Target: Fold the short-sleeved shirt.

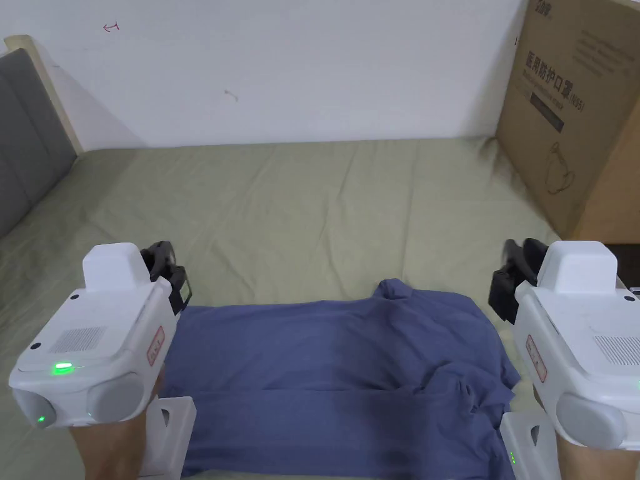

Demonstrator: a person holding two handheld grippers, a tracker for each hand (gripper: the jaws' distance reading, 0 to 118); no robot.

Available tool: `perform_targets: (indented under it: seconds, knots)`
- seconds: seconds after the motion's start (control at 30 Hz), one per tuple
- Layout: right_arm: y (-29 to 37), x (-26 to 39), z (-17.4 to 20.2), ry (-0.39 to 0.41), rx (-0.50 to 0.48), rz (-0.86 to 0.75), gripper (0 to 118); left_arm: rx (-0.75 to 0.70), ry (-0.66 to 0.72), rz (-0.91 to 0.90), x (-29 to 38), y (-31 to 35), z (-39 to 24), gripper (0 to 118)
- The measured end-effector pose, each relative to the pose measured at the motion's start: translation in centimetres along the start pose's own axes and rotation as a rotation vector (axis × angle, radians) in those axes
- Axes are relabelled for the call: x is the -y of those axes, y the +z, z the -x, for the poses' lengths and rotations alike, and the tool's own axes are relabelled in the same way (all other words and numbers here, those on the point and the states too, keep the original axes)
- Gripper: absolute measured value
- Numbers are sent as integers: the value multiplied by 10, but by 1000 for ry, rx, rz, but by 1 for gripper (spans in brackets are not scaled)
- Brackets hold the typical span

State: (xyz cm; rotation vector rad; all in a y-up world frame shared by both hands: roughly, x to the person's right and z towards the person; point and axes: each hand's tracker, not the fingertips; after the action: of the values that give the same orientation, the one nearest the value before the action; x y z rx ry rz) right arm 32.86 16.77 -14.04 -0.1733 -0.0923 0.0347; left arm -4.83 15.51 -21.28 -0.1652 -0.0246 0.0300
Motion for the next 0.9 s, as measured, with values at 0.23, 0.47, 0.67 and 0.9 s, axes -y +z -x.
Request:
perform_targets:
  seconds: [0.23, 0.47, 0.67, 0.9]
  knots:
    - [-19, 2, 5, 21, -28, 9, 1, 28, -32, 85, 11, -28, 6, 0]
    - [-57, 3, 9, 17, -33, 42, 1, 68, -54, 311, 34, -105, 31, 0]
    - [-92, 14, 12, 31, -34, 93, 1, 57, 9, 532, 72, -208, 67, 0]
    - [-130, 36, 5, 31, -30, 176, 1, 4, 33, 749, 109, -290, 83, 21]
